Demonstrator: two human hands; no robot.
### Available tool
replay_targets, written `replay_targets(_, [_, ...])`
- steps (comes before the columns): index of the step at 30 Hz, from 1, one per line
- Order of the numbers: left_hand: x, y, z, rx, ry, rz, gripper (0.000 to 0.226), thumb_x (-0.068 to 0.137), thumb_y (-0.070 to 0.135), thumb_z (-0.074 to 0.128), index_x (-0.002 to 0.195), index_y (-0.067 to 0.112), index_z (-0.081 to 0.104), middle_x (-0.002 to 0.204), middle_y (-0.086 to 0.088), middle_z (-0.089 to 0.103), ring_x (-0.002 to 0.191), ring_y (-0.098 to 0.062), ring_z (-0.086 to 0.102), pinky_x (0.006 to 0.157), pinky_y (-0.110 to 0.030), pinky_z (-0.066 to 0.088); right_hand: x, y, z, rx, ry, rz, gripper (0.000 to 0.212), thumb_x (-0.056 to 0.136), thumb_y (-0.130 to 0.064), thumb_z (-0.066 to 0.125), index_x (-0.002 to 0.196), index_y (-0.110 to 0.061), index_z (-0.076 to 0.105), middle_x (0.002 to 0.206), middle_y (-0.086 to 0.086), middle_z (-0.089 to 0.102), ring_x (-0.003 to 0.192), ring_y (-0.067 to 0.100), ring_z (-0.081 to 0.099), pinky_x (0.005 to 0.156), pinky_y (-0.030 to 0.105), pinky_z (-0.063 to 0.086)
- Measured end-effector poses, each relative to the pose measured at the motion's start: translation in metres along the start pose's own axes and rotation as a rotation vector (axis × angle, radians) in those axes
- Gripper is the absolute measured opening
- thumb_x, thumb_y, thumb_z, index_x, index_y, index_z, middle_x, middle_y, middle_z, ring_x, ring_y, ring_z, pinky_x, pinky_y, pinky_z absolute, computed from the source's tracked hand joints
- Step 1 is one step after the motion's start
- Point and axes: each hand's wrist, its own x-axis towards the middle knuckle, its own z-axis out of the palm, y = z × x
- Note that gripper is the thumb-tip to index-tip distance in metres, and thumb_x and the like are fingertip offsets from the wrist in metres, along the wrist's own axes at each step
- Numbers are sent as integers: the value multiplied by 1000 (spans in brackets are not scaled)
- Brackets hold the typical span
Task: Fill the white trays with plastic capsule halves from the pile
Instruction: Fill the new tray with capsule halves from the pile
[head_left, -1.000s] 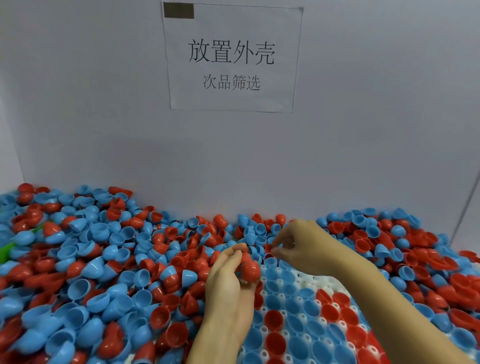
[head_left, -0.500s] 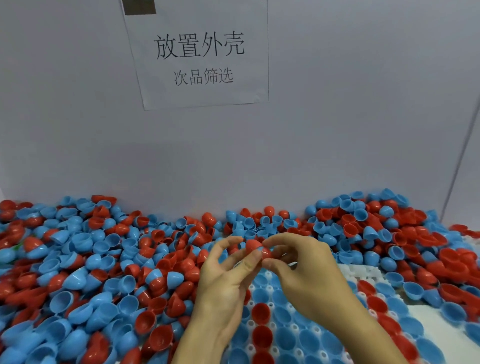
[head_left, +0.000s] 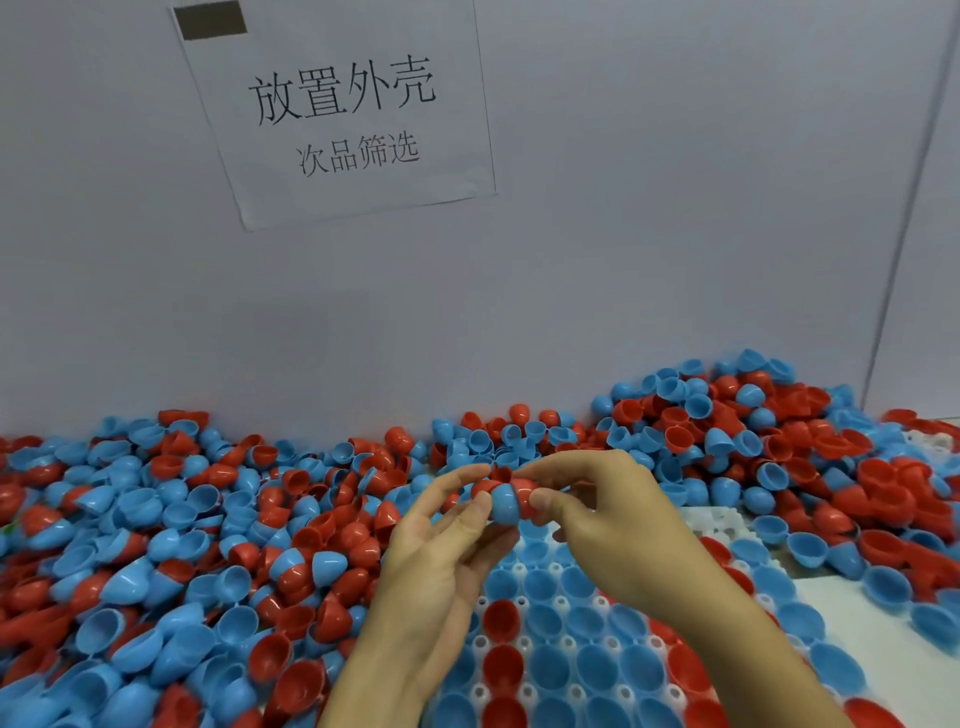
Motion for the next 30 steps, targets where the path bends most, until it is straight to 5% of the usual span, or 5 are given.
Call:
replay_targets(6, [-5, 5, -1, -144, -107, -123, 35, 75, 5, 69, 108, 9, 77, 114, -19, 73, 92, -25, 74, 73, -28, 61, -1, 1, 0, 111, 28, 37, 19, 98, -23, 60, 112, -34, 66, 96, -8, 69, 85, 1, 68, 78, 25, 59])
replay_targets(13, [-2, -1, 8, -77, -33, -179, 39, 89, 22, 68, 123, 3, 67, 126, -21, 68, 125, -35, 61, 95, -40, 57, -3, -3, 12, 42, -30, -14, 17, 90, -27, 72, 103, -36, 71, 87, -13, 67, 80, -5, 64, 64, 7, 49])
replay_targets(19, [4, -3, 15, -288, 223, -235, 42, 99, 24, 59, 128, -7, 60, 125, -29, 65, 116, -33, 63, 101, -42, 54, -7, -8, 12, -117, 0, -166, 27, 84, -32, 75, 103, -47, 61, 97, -21, 55, 93, -6, 53, 71, 11, 44])
replay_targets(28, [-4, 5, 23, -398, 148, -341, 61, 97, 50, 54, 122, -5, 60, 112, -27, 72, 97, -33, 74, 90, -42, 53, -13, -21, 35, -460, -19, -285, 17, 91, -38, 67, 108, -38, 69, 103, -22, 49, 102, -1, 43, 89, 16, 39])
replay_targets(30, [-3, 5, 20, -375, 126, -343, 64, 99, 51, 50, 124, -7, 60, 117, -27, 70, 107, -35, 71, 101, -45, 50, -13, -21, 31, -409, -20, -257, 10, 90, -39, 68, 100, -38, 70, 102, -23, 50, 101, -3, 45, 92, 17, 41])
